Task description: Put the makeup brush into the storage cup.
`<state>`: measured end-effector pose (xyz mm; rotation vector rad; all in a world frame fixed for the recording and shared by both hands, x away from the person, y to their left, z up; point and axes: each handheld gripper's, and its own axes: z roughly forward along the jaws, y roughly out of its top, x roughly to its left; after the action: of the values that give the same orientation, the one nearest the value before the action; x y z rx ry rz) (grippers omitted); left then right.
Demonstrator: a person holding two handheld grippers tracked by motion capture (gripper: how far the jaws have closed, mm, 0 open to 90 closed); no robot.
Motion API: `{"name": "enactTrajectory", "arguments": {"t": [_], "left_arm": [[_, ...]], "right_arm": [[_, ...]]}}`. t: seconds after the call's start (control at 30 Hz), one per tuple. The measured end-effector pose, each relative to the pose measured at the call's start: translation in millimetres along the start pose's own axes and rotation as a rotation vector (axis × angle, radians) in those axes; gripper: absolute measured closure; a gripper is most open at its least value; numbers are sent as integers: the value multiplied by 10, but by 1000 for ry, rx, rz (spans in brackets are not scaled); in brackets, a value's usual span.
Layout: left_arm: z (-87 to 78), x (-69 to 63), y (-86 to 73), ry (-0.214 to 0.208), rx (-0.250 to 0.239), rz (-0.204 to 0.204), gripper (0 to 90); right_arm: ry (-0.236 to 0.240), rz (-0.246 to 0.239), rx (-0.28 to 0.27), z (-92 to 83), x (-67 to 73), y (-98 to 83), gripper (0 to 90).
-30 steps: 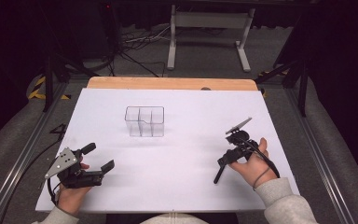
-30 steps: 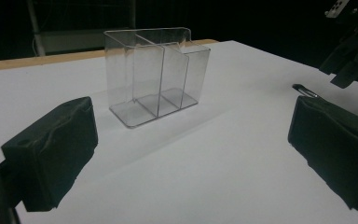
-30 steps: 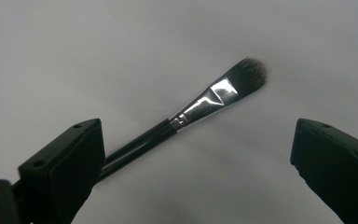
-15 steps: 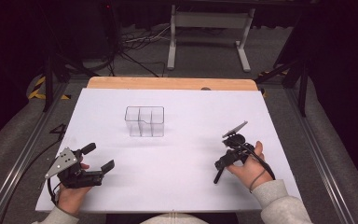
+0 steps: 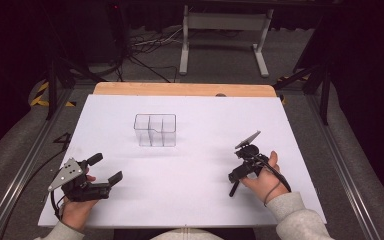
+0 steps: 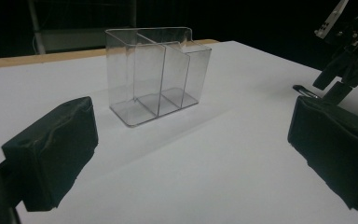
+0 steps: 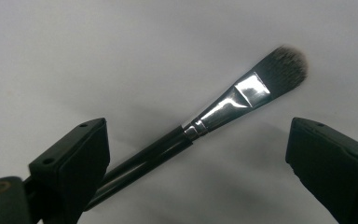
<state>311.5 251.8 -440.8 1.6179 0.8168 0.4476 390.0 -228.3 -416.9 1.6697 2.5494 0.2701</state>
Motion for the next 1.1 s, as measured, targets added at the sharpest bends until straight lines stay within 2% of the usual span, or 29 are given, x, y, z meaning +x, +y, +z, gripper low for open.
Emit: {"name": "enactTrajectory", "arguments": {"t": [0.4,0.63,1.1], "left_arm": [[11,-1,-4,-6,11,-3,26],[11,-4,-4,-8,13,-3,28],[13,-11,-5,-18,6,3,55]], "right_arm": [[-28,-14,27,28,15,17,190],[-33,-31,46,39,30,23,291],[-53,-55,74,20,-16,36,597]]}}
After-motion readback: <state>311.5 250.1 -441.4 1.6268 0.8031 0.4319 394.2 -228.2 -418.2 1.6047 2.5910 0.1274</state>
